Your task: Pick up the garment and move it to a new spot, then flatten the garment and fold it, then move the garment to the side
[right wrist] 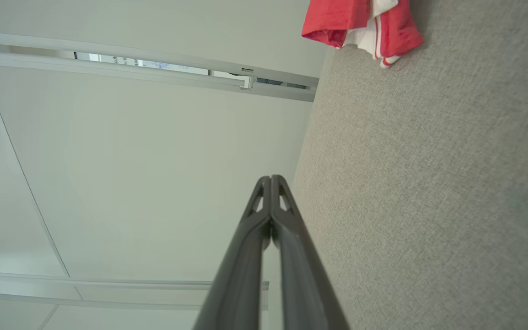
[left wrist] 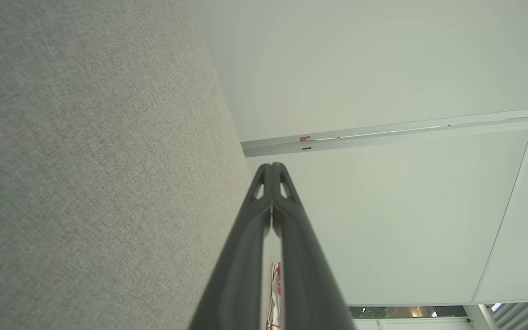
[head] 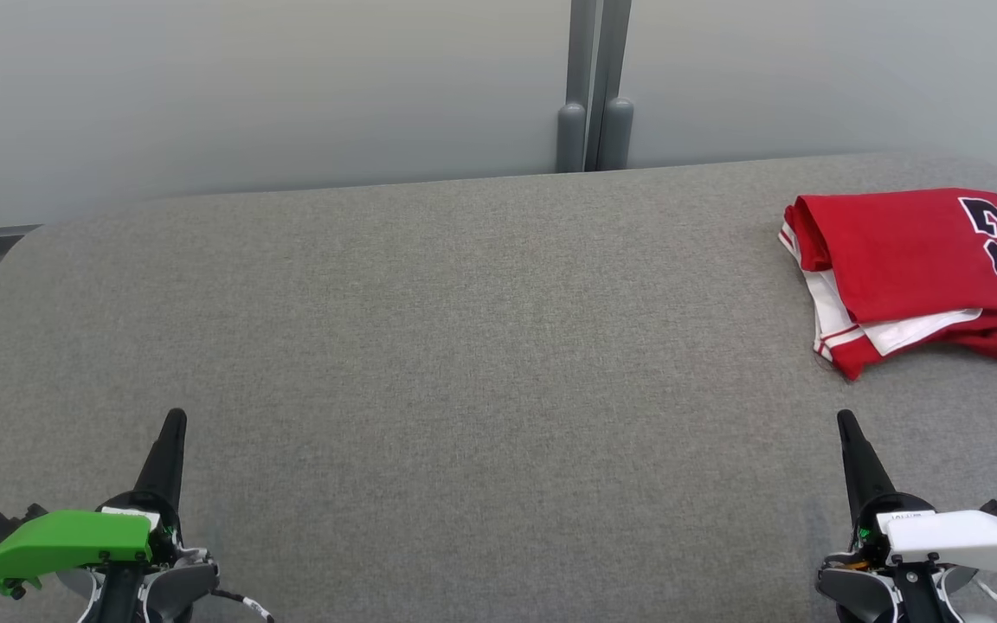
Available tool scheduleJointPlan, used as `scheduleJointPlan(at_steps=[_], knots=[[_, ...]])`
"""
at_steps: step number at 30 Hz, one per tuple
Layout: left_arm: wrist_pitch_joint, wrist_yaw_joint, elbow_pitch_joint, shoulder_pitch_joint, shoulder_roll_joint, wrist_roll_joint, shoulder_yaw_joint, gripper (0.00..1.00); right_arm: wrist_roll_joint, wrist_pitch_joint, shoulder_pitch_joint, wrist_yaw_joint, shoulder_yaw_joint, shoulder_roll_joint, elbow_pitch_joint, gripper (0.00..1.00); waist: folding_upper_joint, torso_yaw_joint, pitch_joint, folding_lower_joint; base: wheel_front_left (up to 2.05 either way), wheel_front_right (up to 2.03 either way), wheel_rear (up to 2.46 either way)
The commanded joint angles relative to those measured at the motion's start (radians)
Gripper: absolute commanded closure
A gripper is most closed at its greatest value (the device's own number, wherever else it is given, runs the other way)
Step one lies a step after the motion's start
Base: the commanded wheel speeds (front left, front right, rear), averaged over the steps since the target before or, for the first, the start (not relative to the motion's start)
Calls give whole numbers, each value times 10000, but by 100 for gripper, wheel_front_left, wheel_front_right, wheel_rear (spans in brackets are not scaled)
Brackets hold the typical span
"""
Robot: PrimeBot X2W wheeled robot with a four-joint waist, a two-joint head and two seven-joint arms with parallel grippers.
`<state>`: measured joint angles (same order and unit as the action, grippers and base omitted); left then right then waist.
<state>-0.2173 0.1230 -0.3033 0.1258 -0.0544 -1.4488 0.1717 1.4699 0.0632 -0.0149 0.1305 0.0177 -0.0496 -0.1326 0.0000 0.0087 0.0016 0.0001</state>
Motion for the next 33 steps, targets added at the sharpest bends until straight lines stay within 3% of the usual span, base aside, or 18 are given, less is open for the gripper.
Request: scheduleJointPlan(at_steps=[1, 21, 33], knots=[[-49, 53, 48, 186, -7, -202, 68, 100, 186, -18, -44, 4, 30, -16, 91, 100, 0, -3, 0, -1, 0, 0, 0], [-564, 107, 147, 330, 45, -1506, 292, 100, 1587, -181, -76, 4, 71, -12, 233, 100, 0, -88, 11, -1, 0, 0, 0], [-568, 107, 144, 324, 42, -1509, 291, 100, 1556, -186, -78, 4, 67, -12, 230, 100, 0, -90, 11, -1, 0, 0, 0]])
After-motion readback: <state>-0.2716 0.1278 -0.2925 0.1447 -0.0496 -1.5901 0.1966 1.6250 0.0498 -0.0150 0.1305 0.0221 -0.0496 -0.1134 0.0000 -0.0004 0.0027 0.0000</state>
